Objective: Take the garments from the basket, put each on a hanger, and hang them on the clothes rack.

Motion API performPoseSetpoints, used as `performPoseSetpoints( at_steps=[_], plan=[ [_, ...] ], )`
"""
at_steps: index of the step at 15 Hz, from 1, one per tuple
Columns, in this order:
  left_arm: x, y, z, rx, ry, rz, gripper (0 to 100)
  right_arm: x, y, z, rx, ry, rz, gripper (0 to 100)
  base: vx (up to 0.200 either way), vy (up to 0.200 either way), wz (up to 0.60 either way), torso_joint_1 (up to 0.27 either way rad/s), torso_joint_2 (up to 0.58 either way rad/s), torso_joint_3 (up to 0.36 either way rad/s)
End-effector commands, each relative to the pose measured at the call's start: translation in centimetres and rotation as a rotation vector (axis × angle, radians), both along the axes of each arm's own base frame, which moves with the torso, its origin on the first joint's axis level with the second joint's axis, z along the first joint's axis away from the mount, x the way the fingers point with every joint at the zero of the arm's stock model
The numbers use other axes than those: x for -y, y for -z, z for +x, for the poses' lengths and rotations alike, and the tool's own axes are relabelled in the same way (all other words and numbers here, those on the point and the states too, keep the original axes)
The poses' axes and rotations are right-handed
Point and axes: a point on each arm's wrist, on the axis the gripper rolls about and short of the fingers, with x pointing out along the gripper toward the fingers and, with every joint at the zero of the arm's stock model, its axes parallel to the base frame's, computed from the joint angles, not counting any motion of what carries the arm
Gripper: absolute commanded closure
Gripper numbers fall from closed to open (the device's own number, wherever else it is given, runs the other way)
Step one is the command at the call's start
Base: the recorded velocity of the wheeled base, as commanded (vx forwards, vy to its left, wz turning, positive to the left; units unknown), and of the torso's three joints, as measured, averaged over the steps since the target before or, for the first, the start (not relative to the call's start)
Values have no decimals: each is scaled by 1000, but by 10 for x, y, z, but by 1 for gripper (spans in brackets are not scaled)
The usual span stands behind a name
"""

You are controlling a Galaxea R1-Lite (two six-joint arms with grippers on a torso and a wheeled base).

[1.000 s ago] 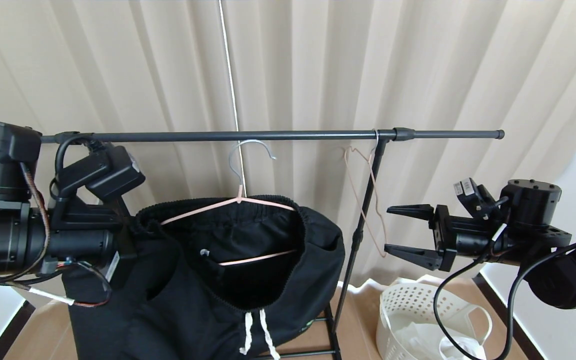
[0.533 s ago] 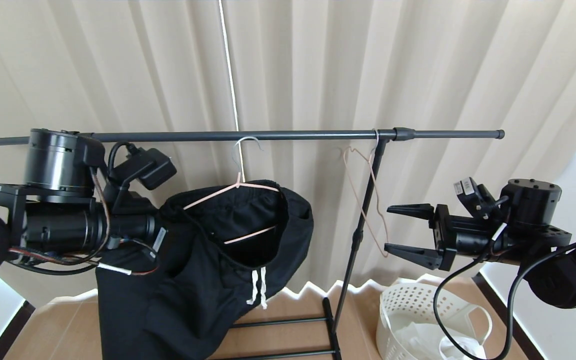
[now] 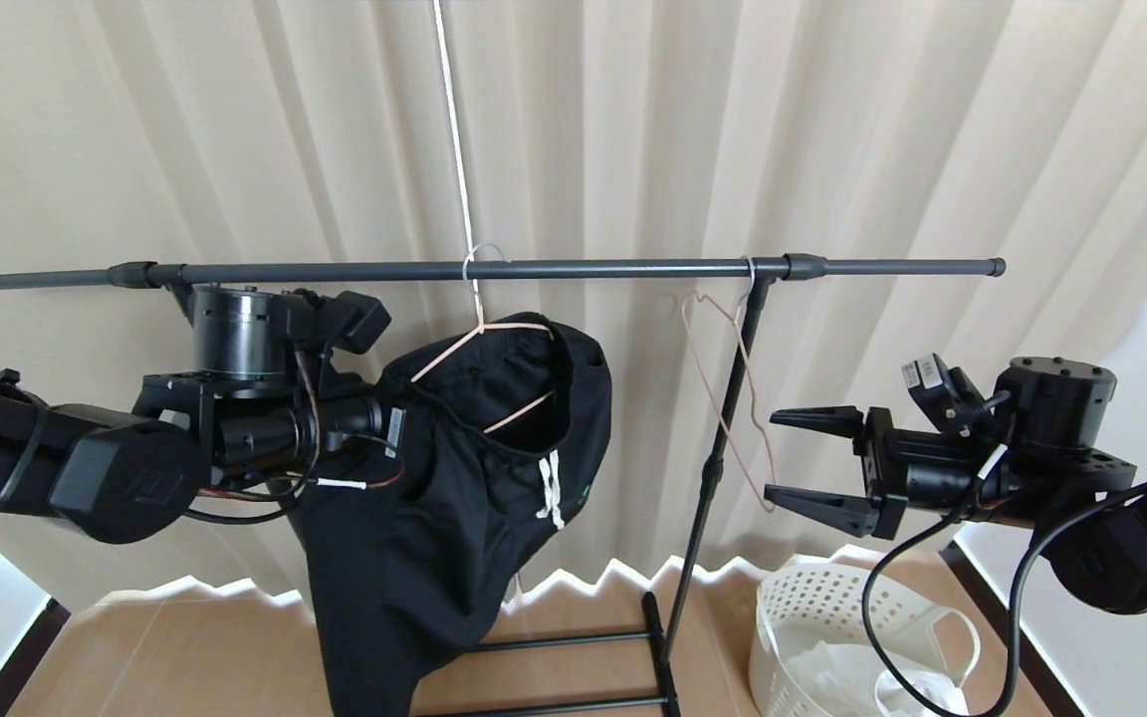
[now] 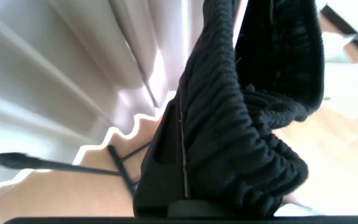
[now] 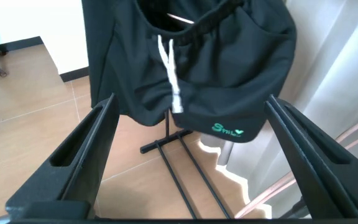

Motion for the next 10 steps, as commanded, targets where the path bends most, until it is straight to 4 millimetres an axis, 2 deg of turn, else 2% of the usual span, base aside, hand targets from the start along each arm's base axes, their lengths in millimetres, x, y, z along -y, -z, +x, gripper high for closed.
performPoseSetpoints(
  at_steps=[1, 7, 10],
  plan=[
    [5, 12, 9, -29, -3, -10, 100, 0, 0, 0, 1, -2, 0, 0, 0, 0, 0, 0, 0, 0],
    [19, 6, 29, -33, -72, -124, 100, 0, 1, 0, -1, 0, -1, 0, 0, 0, 0, 0, 0, 0],
    [25, 14, 42, -40, -115, -123, 100, 0, 1, 0, -1, 0, -1, 0, 0, 0, 0, 0, 0, 0]
  ],
)
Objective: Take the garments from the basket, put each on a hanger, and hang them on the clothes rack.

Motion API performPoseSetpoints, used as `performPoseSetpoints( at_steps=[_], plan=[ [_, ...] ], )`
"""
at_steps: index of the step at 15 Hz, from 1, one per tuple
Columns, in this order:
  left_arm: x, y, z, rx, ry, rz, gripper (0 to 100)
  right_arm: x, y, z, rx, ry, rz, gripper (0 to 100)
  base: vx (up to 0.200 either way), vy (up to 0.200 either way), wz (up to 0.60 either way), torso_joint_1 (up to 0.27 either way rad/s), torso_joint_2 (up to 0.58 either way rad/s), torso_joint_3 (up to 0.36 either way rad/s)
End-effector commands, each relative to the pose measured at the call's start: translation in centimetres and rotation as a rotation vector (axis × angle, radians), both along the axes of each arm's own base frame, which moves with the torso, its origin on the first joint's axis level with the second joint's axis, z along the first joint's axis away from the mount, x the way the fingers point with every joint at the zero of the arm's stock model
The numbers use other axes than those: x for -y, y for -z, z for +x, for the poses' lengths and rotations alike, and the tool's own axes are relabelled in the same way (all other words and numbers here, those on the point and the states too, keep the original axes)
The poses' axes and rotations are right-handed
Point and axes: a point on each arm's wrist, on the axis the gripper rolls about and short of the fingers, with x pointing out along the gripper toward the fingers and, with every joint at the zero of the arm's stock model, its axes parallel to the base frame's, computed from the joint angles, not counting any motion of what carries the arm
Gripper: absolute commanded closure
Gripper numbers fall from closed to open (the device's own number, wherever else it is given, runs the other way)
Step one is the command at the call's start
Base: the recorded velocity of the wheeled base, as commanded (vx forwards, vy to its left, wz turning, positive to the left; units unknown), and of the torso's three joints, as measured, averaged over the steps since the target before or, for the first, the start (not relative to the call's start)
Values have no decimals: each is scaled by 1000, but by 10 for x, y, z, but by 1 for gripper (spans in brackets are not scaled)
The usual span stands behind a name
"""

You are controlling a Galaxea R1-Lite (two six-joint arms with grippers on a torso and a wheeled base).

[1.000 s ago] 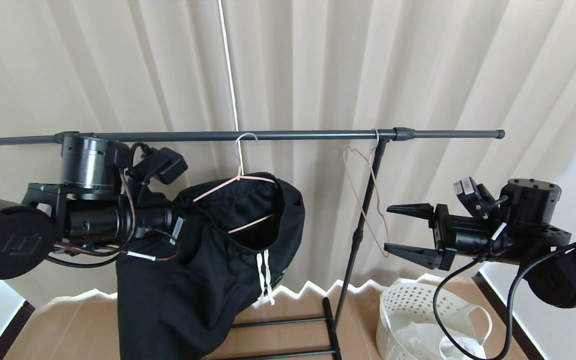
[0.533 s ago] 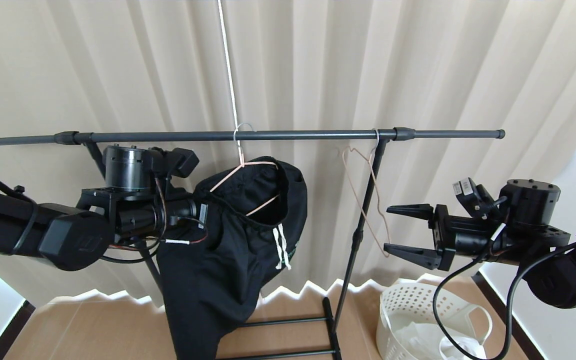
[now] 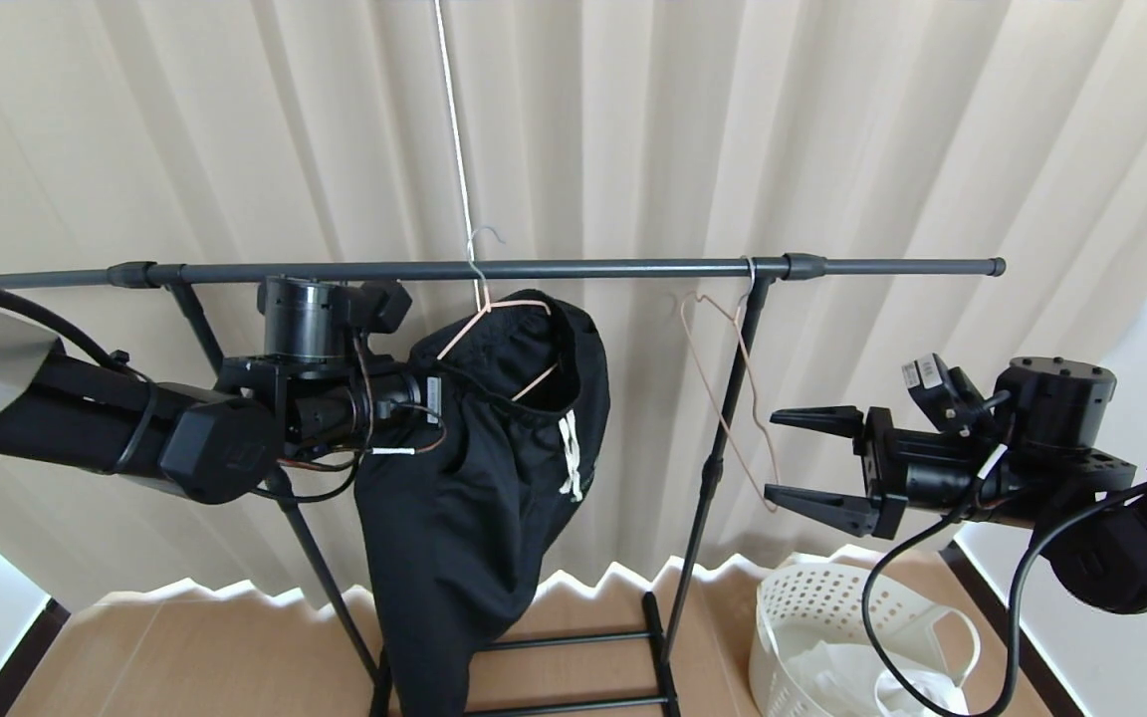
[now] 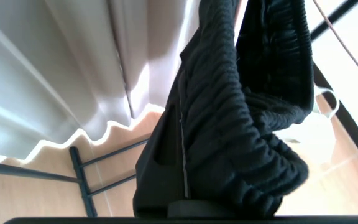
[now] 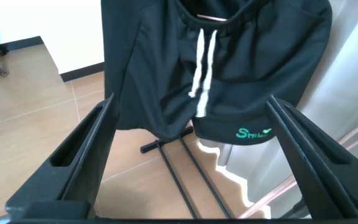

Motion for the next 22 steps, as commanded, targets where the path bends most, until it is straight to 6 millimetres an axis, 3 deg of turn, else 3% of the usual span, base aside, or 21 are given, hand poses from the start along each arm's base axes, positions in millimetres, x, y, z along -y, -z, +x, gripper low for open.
performPoseSetpoints(
  at_steps=[1, 8, 22],
  plan=[
    [5, 11, 11, -14, -13, 13, 100, 0, 1, 0, -2, -1, -1, 0, 0, 0, 0, 0, 0, 0],
    [11, 22, 29, -29, -45, -10, 100, 0, 2, 1, -5, 2, -2, 0, 0, 0, 0, 0, 0, 0],
    [14, 28, 39, -31, -48, -17, 100, 0, 4, 2, -9, 2, -2, 0, 0, 0, 0, 0, 0, 0]
  ],
)
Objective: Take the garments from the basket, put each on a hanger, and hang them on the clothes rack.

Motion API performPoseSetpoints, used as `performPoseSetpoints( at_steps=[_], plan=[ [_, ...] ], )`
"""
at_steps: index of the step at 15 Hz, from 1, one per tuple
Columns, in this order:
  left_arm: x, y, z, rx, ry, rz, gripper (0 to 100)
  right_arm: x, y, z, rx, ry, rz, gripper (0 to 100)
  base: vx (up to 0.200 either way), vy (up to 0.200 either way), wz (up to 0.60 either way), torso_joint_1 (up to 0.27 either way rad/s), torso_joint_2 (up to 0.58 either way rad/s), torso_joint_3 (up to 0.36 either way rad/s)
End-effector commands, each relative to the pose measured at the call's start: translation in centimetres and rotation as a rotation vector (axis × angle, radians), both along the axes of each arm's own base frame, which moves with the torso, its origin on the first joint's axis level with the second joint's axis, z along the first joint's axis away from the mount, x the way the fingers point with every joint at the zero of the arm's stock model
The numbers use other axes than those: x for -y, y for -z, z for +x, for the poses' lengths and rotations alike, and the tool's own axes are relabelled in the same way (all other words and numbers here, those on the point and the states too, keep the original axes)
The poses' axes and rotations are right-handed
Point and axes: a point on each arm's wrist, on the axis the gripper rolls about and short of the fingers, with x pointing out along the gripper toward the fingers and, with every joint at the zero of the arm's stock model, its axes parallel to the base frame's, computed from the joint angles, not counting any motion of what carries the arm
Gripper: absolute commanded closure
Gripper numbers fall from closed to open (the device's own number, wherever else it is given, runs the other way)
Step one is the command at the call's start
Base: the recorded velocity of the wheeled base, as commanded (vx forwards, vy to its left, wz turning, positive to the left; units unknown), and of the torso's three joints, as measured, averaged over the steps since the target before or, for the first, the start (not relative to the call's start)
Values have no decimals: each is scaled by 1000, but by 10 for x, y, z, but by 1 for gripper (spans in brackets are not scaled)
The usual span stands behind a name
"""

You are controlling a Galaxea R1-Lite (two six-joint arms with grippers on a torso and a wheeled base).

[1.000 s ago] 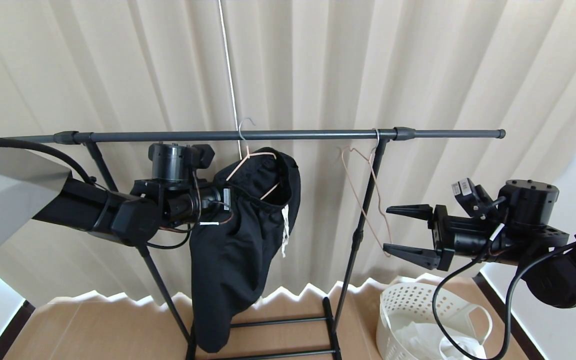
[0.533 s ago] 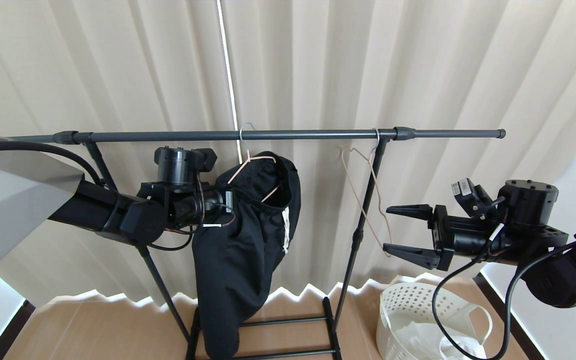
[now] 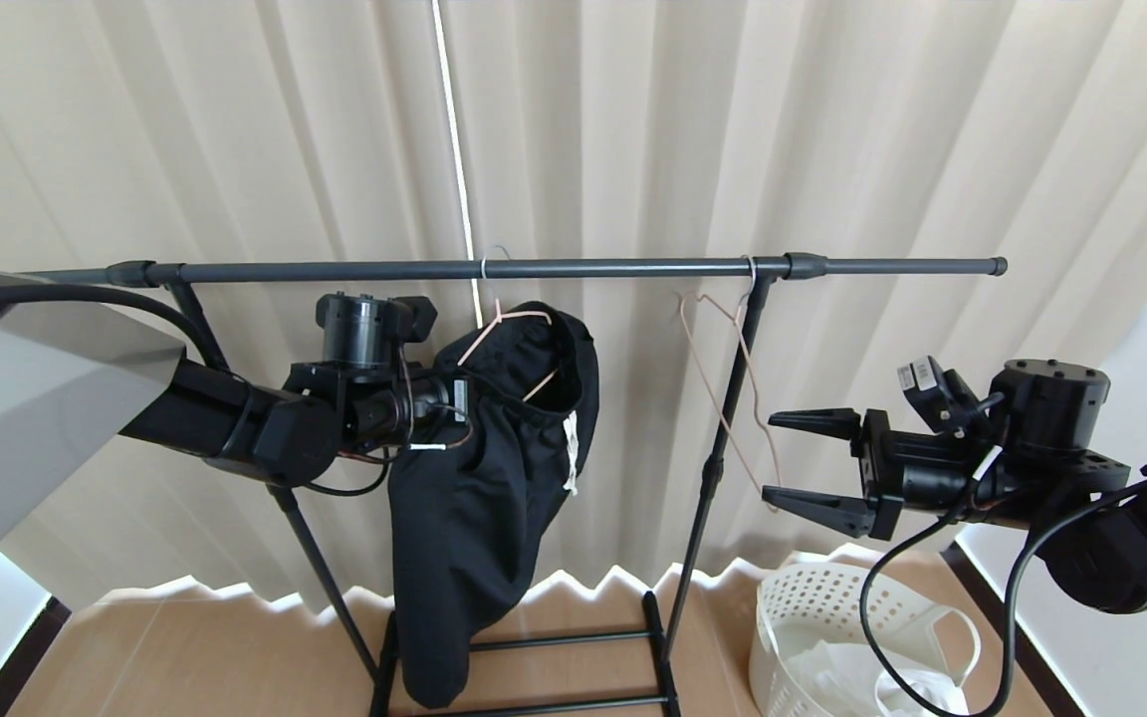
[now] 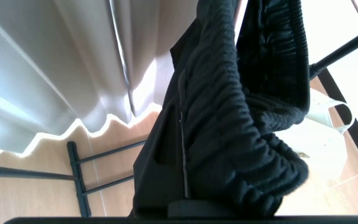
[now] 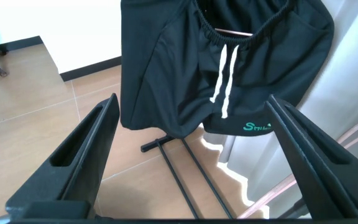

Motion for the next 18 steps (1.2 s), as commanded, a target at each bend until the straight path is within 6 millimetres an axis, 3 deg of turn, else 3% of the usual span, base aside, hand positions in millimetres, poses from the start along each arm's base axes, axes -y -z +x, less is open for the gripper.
performPoseSetpoints(
  at_steps=[1, 9, 10, 14, 18],
  plan=[
    [1, 0, 2, 1, 0, -1, 100, 0, 1, 0, -2, -1, 0, 0, 0, 0, 0, 0, 0, 0],
    [1, 6, 3, -11, 0, 3, 100, 0, 1, 1, -2, -1, 0, 0, 0, 0, 0, 0, 0, 0],
    [1, 6, 3, -12, -1, 4, 0, 0, 1, 1, -2, -1, 0, 0, 0, 0, 0, 0, 0, 0],
    [-2, -2, -2, -7, -6, 6, 0, 0, 0, 1, -1, -3, 2, 0, 0, 0, 0, 0, 0, 0],
    [-15, -37, -43, -68, 3, 50, 0, 0, -12, -6, 33, -4, 4, 0, 0, 0, 0, 0, 0, 0]
  ],
)
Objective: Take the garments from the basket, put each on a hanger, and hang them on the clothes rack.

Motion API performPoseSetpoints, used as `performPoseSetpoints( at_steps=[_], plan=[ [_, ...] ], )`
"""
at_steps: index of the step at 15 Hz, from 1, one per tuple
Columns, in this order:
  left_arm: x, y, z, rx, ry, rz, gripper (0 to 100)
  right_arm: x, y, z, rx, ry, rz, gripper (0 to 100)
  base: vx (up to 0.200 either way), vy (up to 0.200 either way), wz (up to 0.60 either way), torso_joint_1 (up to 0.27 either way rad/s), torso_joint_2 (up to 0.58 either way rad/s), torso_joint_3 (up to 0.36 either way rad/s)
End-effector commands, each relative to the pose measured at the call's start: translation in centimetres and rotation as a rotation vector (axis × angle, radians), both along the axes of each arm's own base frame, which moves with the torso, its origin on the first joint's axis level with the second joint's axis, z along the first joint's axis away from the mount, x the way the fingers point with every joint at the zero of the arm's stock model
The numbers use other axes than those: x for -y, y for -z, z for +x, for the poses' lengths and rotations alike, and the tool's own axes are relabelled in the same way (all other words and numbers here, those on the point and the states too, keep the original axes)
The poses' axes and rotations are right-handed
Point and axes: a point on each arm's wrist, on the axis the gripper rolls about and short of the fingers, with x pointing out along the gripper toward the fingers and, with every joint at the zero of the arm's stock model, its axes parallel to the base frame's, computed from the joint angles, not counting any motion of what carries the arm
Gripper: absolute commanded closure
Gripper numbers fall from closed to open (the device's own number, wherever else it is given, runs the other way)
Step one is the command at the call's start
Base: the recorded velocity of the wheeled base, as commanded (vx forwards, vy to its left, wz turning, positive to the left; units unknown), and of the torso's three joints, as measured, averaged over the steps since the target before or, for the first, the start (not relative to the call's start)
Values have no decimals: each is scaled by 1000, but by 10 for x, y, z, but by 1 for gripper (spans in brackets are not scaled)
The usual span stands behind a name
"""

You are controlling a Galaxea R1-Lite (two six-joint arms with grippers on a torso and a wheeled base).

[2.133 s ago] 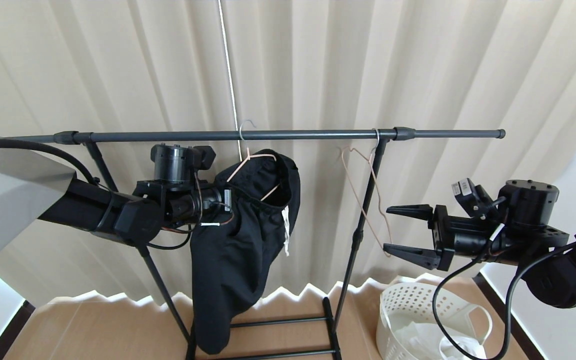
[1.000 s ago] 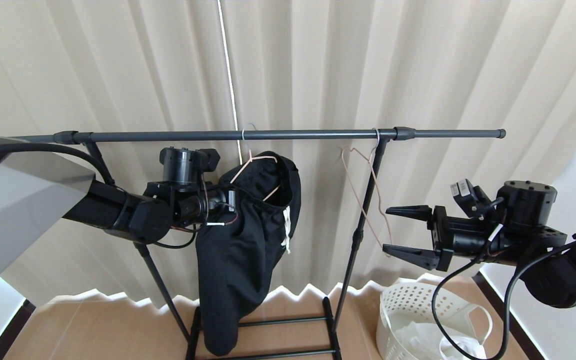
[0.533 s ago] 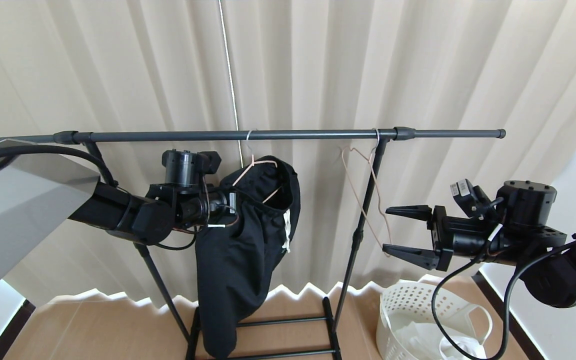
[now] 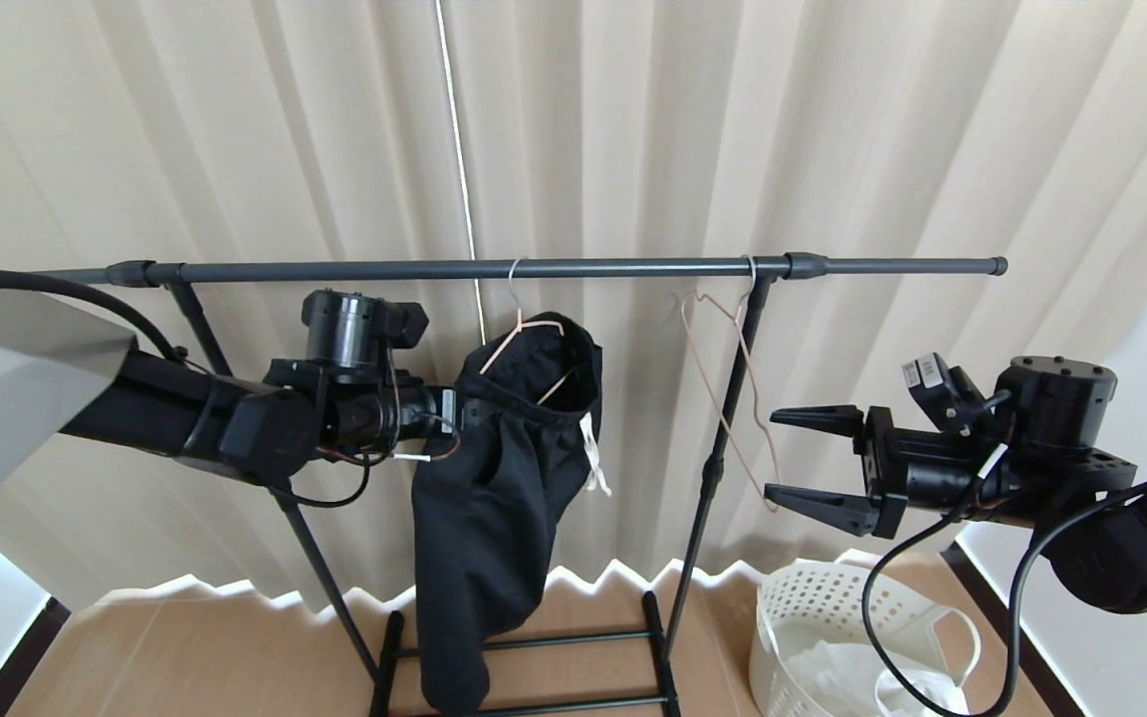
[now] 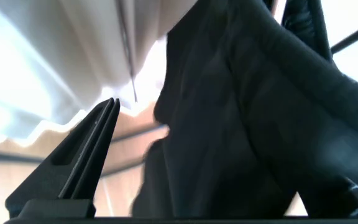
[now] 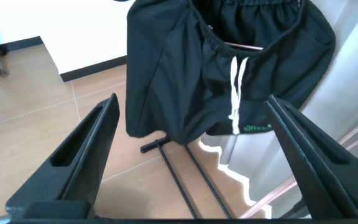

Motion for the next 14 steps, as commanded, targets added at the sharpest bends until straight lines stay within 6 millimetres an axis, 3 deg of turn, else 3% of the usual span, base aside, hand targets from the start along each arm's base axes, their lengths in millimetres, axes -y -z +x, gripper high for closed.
performPoseSetpoints(
  at_steps=[1, 3, 7, 8, 11, 14],
  plan=[
    [-11, -36, -35, -8, 15, 28, 0, 0, -11, -5, 33, 0, 3, 0, 0, 0, 0, 0, 0, 0],
    [-11, -48, -60, -24, 34, 35, 0, 0, -16, -6, 50, 0, 5, 0, 0, 0, 0, 0, 0, 0],
    [-21, -56, -126, -13, 42, 67, 0, -1, -23, -8, 61, 32, 1, 0, 0, 0, 0, 0, 0, 0],
    [-21, -56, -133, -5, 38, 70, 0, -4, -26, -9, 66, 53, -4, 0, 0, 0, 0, 0, 0, 0],
    [-28, -65, -190, 76, 19, 103, 0, -14, -64, -29, 96, 318, 27, 0, 0, 0, 0, 0, 0, 0],
    [-38, -52, -226, 66, 56, 113, 0, 5, -90, -45, 137, 449, 44, 0, 0, 0, 0, 0, 0, 0]
  ],
)
